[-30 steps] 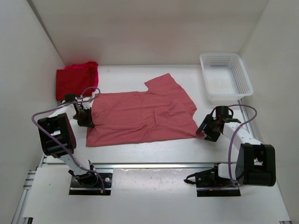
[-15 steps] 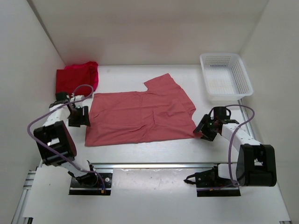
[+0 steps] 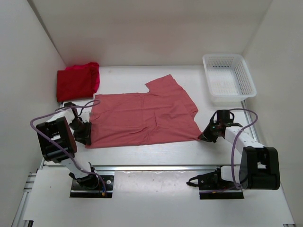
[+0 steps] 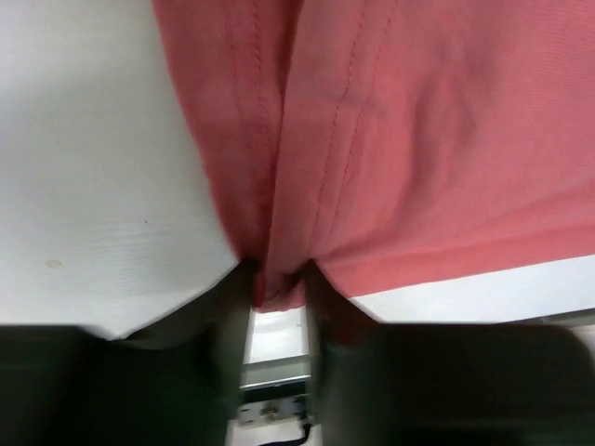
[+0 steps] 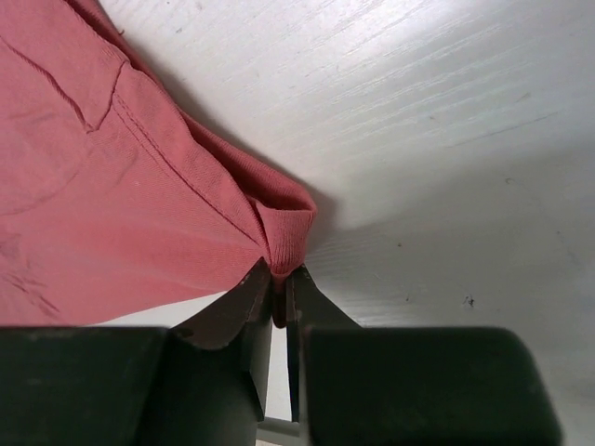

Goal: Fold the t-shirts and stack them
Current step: Fold the flattened tshirt in 1/3 of the way

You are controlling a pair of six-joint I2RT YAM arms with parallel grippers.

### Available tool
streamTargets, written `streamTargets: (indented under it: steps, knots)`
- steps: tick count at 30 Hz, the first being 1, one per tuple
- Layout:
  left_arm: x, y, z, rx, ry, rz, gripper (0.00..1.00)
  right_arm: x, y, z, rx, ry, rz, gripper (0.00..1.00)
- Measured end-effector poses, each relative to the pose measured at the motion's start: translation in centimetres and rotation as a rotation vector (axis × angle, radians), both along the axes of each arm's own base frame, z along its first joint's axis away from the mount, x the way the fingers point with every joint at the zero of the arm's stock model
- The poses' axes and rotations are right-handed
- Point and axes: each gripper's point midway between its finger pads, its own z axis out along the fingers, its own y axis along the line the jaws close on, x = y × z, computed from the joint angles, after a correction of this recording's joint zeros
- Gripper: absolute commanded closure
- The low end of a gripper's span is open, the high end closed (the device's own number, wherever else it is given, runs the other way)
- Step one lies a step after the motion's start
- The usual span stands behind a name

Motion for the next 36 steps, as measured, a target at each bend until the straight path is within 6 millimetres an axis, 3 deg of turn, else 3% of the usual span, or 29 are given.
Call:
streamTargets:
  steps: [2, 5, 11, 20, 21, 22, 23, 24, 25, 26, 29, 31, 34, 36]
  knots:
    - [0.3, 0.3, -0.1, 0.002, 0.015, -0.002, 0.86, -0.1, -0.1, 0.1, 0.004, -0.001, -0.006, 1.00]
    - [0.3, 0.1, -0.2, -0.009, 0.031, -0.020, 0.99, -0.4, -0.3, 0.7, 0.008, -0.013, -0.014, 1.00]
    - [-1.2, 0.1, 0.3, -0.032, 0.074, -0.087, 1.00, -2.5, -0.6, 2.5, 0.006, -0.016, -0.023, 1.00]
    - [-5.6, 0.2, 2.4, -0.054, 0.135, -0.181, 0.97, -7.8, -0.5, 3.4, 0.009, 0.034, -0.064, 1.00]
    - [-6.2, 0.1, 2.5, -0.048, 0.142, -0.199, 0.90, -8.1, -0.5, 3.6, 0.008, 0.033, -0.073, 0.90]
    - [-6.7, -0.1, 2.7, -0.045, 0.148, -0.214, 0.76, -8.5, -0.5, 3.7, 0.007, 0.035, -0.080, 0.66]
    - [-7.0, -0.1, 2.7, -0.039, 0.152, -0.227, 0.70, -8.8, -0.5, 3.8, 0.008, 0.035, -0.091, 0.39]
    - [-7.4, -0.1, 2.8, -0.031, 0.156, -0.232, 0.58, -9.1, -0.6, 4.1, 0.005, 0.035, -0.094, 0.18]
    - [-7.6, 0.0, 2.9, -0.021, 0.160, -0.233, 0.54, -9.4, -0.6, 4.4, 0.005, 0.034, -0.095, 0.01]
    - [-7.7, 0.2, 3.0, -0.011, 0.161, -0.223, 0.52, -9.4, -0.6, 4.8, 0.007, 0.032, -0.097, 0.01]
    - [-7.1, 1.9, 3.4, 0.040, 0.121, -0.149, 0.50, -8.0, -0.2, 8.1, -0.013, -0.014, -0.041, 0.01]
    - [-5.5, 3.3, 4.2, 0.084, 0.058, -0.099, 0.49, -6.3, 1.2, 10.8, -0.053, -0.046, 0.076, 0.00]
    - [0.1, 5.4, 7.0, 0.184, -0.128, -0.073, 0.45, -1.3, 4.9, 15.5, -0.115, -0.115, 0.284, 0.00]
    - [4.2, 5.4, 9.1, 0.223, -0.261, -0.082, 0.44, 3.9, 7.5, 17.9, -0.145, -0.173, 0.381, 0.01]
